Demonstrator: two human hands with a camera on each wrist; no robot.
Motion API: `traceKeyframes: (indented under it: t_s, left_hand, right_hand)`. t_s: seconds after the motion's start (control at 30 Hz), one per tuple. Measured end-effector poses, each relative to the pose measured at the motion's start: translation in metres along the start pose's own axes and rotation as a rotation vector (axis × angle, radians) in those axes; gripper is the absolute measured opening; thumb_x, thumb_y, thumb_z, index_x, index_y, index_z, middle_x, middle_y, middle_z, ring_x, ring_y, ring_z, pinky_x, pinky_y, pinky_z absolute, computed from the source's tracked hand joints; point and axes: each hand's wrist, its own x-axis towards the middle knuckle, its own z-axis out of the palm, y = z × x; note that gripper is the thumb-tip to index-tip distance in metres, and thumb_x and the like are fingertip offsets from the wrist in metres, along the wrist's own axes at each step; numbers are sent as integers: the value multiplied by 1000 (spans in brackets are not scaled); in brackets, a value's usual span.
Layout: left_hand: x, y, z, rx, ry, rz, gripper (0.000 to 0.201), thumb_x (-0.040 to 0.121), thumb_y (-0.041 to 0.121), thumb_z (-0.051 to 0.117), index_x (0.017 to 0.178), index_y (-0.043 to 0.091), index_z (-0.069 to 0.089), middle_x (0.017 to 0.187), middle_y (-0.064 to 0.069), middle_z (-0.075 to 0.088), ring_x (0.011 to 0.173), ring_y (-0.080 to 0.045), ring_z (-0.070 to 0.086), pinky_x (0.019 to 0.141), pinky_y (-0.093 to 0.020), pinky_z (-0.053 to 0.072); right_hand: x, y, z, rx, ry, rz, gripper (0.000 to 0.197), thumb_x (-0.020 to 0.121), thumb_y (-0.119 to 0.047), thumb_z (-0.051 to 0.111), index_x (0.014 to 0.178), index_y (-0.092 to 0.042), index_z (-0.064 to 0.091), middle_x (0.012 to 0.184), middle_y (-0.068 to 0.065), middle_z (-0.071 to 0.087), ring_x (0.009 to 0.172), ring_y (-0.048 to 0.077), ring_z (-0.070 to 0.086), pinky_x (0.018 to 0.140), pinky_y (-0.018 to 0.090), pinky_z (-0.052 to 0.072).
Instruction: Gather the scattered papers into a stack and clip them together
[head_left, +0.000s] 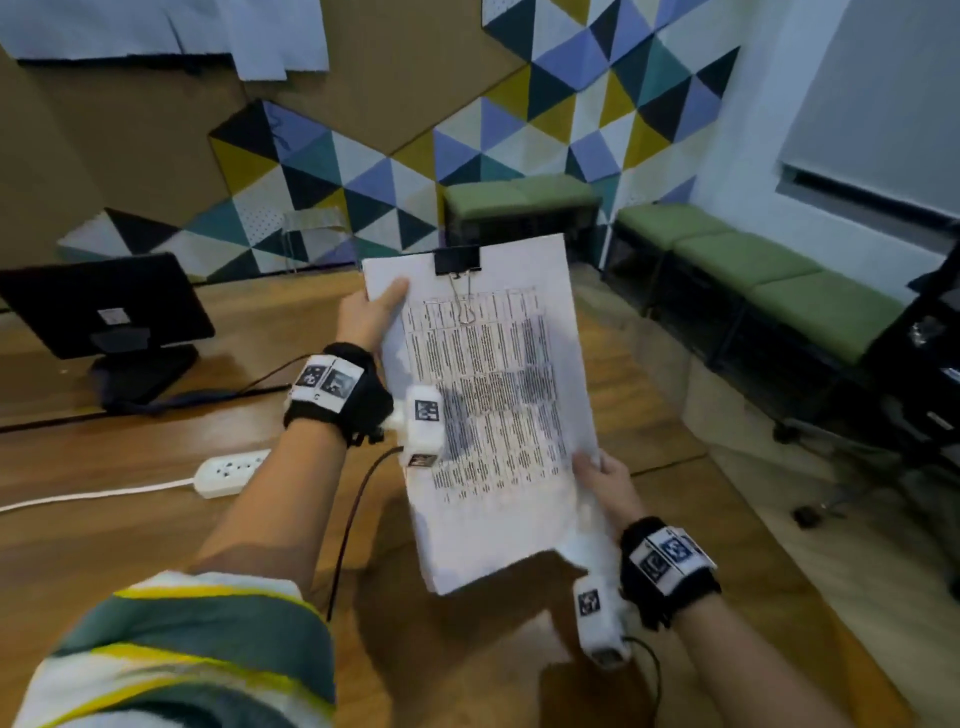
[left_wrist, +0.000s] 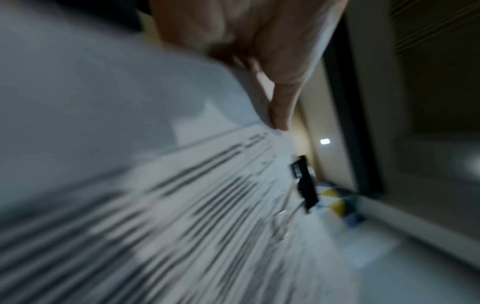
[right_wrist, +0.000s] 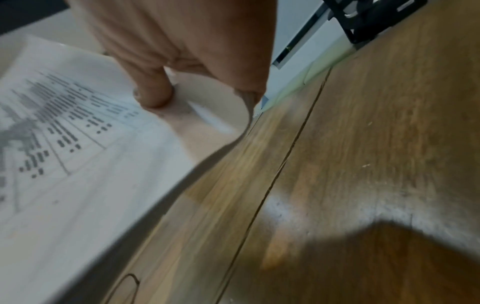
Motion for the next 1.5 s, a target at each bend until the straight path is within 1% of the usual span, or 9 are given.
traceKeyframes:
  t_s: [0.17, 0.3, 0.5, 0.63, 0.7, 0.83, 0.97, 1.1, 1.5]
  left_hand:
    - [-16, -118, -11, 374, -38, -406, 46, 87, 19, 56, 123, -9, 51, 130, -22, 55, 118, -36, 54, 102, -41, 43]
    - [-47, -193, -18, 667, -97, -639, 41, 88, 8, 47, 125, -9, 48, 132, -23, 52, 122, -36, 51, 102, -38, 43]
    - [-85, -207, -34, 549, -55, -712, 57, 68, -13, 54, 123, -10, 43, 121, -24, 55, 113, -40, 54, 90, -39, 48]
    - [-115, -196, -36, 395, -141, -820, 60, 78, -19, 47, 128, 13, 42, 121, -23, 54, 83, -37, 62, 53, -38, 58]
    - [-116, -192, -37, 314, -153, -848, 67, 80, -21, 45, 134, 19, 39, 127, -22, 48, 97, -38, 59, 49, -32, 57]
    - [-108, -193, -56, 355, -88, -828, 54, 80, -17, 51, 129, 5, 46, 131, -22, 49, 108, -37, 56, 38, -24, 54]
    - [-103, -205, -94, 350, 9, -810, 28, 79, -17, 54, 103, -4, 58, 114, -23, 56, 102, -35, 59, 32, -19, 49]
    - [-96, -214, -121, 335, 140, -761, 27, 76, -19, 56, 100, -7, 58, 106, -25, 60, 86, -32, 57, 35, -21, 50]
    - [-100, -217, -155, 542, 92, -549, 29, 77, 13, 69, 103, 5, 61, 104, -18, 66, 94, -32, 63, 81, -40, 56]
  right_hand:
    - [19, 10, 25, -287, -11, 120, 37, 95, -17, 44, 125, 5, 52, 127, 17, 57, 118, 31, 53, 92, 32, 42]
    - [20, 43, 38, -505, 61, 178, 33, 92, -17, 49, 110, 7, 62, 116, 26, 65, 108, 36, 59, 78, 32, 44]
    - [-2, 50, 32, -697, 10, 287, 37, 89, -13, 42, 125, -9, 46, 126, 17, 57, 113, 33, 55, 90, 33, 44]
    - [-16, 55, 23, -720, 43, 183, 34, 89, -1, 36, 117, -1, 56, 115, 21, 63, 100, 35, 60, 85, 37, 50]
    - [-14, 60, 26, -650, 90, 170, 32, 88, 0, 38, 109, 5, 62, 100, 23, 67, 84, 33, 62, 77, 38, 54]
    - [-10, 74, 45, -551, 146, 159, 34, 83, 9, 43, 104, 1, 68, 74, 14, 61, 61, 25, 53, 42, 14, 44]
    - [-13, 77, 82, -517, 166, 147, 30, 79, 11, 46, 91, -6, 68, 75, 11, 60, 68, 24, 56, 50, 16, 52]
    - [-11, 69, 119, -547, 206, 123, 28, 78, 10, 41, 80, 2, 68, 69, 17, 57, 68, 35, 62, 72, 50, 57]
    - [-31, 52, 131, -541, 251, 152, 31, 86, -5, 50, 115, -1, 60, 114, 21, 64, 106, 34, 57, 89, 35, 45]
